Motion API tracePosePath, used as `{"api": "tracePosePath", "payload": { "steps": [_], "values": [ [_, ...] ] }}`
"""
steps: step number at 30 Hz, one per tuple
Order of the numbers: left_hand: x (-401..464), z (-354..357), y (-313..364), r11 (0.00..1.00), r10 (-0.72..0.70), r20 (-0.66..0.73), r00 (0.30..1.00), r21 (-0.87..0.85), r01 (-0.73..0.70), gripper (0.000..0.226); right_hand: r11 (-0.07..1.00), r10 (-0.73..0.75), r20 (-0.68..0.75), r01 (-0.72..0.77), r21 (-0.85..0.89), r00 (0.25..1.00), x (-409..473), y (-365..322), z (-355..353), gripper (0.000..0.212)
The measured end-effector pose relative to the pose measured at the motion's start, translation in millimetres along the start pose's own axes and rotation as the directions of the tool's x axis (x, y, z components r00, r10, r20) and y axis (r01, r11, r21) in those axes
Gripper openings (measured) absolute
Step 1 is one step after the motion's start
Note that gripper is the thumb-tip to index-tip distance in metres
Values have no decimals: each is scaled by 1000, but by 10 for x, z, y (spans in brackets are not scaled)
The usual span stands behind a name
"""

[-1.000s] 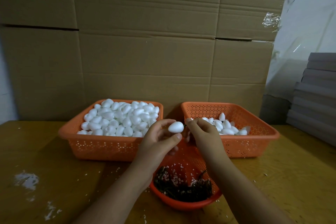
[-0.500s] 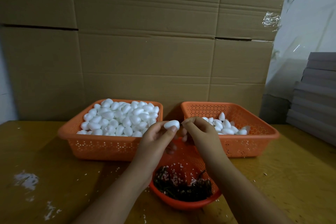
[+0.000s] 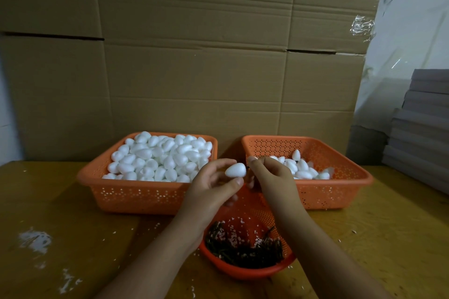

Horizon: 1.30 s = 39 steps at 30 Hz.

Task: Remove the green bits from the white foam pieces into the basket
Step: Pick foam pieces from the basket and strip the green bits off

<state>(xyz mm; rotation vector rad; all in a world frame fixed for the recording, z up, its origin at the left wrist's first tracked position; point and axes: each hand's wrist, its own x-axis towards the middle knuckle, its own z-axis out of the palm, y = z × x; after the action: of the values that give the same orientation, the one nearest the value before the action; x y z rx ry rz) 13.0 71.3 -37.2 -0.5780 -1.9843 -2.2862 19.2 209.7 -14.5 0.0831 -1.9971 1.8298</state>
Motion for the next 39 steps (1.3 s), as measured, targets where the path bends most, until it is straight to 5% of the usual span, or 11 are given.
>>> {"api": "tracePosePath", "payload": {
  "steps": [11,39],
  "values": [
    [5,13,6,999,-6,-42,999,-50,4,18,997,-16,63,12,75,998,-34,-36,0,10],
    [-7,-8,2,999,28,-31,999,-28,-29,14,996,-88,69,88,-7,994,-27,-16,-7,21]
  ]
}}
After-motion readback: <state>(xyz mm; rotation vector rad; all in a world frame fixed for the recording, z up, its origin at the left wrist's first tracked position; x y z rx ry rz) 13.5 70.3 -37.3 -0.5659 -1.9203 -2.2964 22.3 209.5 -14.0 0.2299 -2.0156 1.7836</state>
